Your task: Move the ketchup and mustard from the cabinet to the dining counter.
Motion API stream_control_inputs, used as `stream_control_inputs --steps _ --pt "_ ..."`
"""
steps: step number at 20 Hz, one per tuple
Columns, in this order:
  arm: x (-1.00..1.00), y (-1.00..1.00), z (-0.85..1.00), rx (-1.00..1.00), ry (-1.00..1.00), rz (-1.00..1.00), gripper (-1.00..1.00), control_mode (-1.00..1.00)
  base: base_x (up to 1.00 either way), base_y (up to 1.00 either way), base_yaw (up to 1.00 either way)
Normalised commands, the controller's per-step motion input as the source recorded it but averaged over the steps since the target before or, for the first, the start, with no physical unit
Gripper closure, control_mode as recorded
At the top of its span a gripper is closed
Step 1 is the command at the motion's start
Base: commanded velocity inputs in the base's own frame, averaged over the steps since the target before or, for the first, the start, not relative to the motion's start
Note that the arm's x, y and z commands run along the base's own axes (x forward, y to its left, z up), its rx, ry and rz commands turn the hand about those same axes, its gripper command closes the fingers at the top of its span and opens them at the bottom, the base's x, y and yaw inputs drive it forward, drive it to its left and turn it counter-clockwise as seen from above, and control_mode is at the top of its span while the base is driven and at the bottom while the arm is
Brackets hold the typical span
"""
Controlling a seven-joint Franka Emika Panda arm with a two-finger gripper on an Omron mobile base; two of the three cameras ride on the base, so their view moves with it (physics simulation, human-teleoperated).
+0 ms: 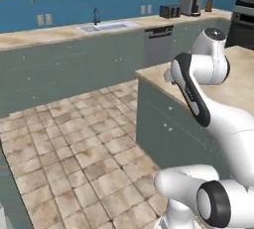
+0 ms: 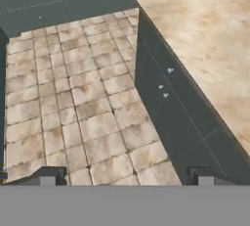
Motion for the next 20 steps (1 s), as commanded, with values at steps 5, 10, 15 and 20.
stream_control_inputs --steps 5,10,15,20 --pt "0.0 0.0 0.0 0.0 0.0 0.0 -1.0 1.0 0.49 0.07 0.8" --pt "0.0 0.0 0.0 0.0 0.0 0.0 -1.0 1.0 1.0 0.31 0.27" --pt "0.0 0.0 0.0 0.0 0.0 0.0 -1.0 1.0 1.0 0.06 0.09" --pt "0.0 0.0 0.0 0.0 0.0 0.0 -1.0 1.0 1.0 0.0 0.0"
